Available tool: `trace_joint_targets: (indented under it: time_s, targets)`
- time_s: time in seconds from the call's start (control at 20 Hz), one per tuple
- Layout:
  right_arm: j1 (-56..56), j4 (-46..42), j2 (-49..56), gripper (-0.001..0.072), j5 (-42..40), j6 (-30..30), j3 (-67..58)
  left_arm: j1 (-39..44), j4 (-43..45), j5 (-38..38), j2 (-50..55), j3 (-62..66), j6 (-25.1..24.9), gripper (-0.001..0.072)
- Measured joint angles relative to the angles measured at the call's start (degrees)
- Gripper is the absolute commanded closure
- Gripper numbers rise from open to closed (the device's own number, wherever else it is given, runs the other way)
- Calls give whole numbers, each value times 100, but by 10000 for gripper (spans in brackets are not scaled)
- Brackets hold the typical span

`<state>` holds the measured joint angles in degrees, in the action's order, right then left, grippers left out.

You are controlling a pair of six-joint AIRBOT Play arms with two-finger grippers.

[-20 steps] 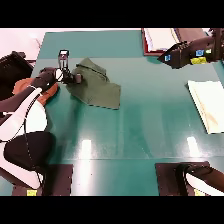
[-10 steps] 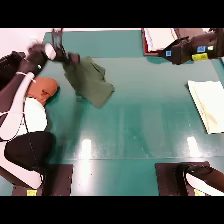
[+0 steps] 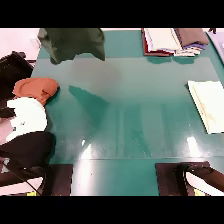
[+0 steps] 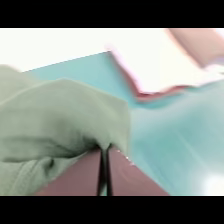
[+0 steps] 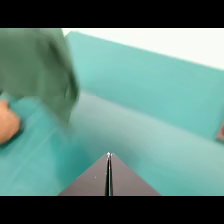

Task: Fold the shirts.

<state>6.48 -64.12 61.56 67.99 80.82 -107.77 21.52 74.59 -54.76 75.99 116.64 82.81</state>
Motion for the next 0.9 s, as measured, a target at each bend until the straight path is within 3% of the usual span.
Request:
trace_joint_targets:
  time_s: [0.1, 0.15, 0.2, 0.25, 0.5, 0.9]
  targets:
    - [-111, 2, 0, 693, 4, 0, -179, 518, -168, -61, -122, -98, -278, 681]
    - [-140, 7, 0, 693, 15, 0, -243, 741, -223, -66, -129, -177, -367, 518]
    - [-164, 9, 0, 693, 37, 0, -291, 946, -269, -81, -109, -273, -431, 218]
    - [-184, 9, 0, 693, 50, 0, -326, 1145, -306, -50, -72, -385, -481, 129]
    - [-223, 9, 0, 693, 212, 0, -396, 1506, -407, -85, 297, -822, -494, 129]
    - [-223, 13, 0, 693, 437, 0, -409, 525, -699, -173, 1152, -1956, 409, 129]
